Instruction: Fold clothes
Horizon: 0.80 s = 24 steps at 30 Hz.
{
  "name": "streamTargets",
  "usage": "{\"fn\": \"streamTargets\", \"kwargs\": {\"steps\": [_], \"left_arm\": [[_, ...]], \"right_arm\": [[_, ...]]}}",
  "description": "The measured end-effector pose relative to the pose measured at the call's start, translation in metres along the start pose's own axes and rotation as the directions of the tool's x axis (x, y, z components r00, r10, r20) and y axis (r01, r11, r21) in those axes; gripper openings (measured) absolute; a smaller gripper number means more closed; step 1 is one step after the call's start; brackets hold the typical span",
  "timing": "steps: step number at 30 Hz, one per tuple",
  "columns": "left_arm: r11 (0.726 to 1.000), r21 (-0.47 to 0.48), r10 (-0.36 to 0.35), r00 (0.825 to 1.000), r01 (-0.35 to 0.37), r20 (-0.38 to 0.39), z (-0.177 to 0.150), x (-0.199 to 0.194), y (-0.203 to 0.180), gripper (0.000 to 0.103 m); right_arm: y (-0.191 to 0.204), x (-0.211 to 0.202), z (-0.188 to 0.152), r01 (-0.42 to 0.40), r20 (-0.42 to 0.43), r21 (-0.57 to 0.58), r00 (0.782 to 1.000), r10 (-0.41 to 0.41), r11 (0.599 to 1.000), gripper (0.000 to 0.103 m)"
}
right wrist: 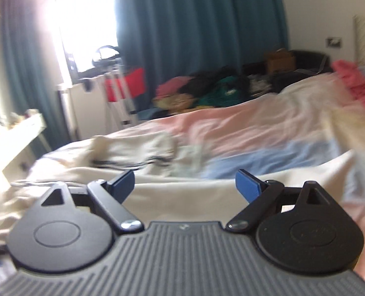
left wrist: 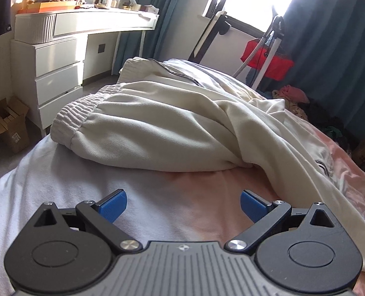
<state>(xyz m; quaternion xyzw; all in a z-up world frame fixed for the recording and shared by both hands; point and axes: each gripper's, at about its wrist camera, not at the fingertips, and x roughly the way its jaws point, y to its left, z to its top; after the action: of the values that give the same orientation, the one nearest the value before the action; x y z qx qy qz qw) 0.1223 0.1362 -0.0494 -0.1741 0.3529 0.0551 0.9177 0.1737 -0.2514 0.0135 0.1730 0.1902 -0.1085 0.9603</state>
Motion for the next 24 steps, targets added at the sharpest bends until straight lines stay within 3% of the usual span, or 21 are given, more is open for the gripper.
{"fn": "streamTargets", "kwargs": {"steps": [4,8,13,14,16,20,24], "left_arm": [[0.996,-0.090,0.000,0.998,-0.005,-0.059,0.001,0.020,0.016,0.100],[0.978,-0.210,-0.009,0.997,-0.006,-0.070,0.005,0.036,0.031,0.099],[0.975,-0.222,0.009,0.999,-0.017,-0.037,0.008,0.038,0.031,0.099],[0.976,-0.217,0.013,0.999,-0.021,-0.037,0.007,0.039,0.030,0.099],[0.979,-0.203,0.020,0.999,-0.026,-0.035,0.005,0.039,0.028,0.099],[0.984,-0.178,0.028,0.999,-0.033,-0.033,0.003,0.040,0.025,0.099],[0.986,-0.162,0.027,0.999,-0.033,-0.035,0.004,0.042,0.022,0.099]], "right_arm": [[0.030,0.015,-0.034,-0.130,-0.029,-0.012,0.991,0.129,0.991,0.090],[0.028,0.042,-0.067,-0.200,-0.178,0.005,0.964,0.198,0.980,0.090],[0.007,0.088,-0.102,-0.177,-0.356,0.205,0.903,0.242,0.963,0.090],[0.005,0.097,-0.108,-0.160,-0.375,0.206,0.898,0.229,0.965,0.090],[0.013,0.111,-0.115,-0.140,-0.390,0.119,0.904,0.176,0.983,0.080],[0.034,0.130,-0.125,-0.110,-0.316,-0.091,0.946,0.076,0.990,0.072],[0.033,0.160,-0.111,-0.060,-0.219,-0.149,0.975,0.026,0.987,0.052]]}}
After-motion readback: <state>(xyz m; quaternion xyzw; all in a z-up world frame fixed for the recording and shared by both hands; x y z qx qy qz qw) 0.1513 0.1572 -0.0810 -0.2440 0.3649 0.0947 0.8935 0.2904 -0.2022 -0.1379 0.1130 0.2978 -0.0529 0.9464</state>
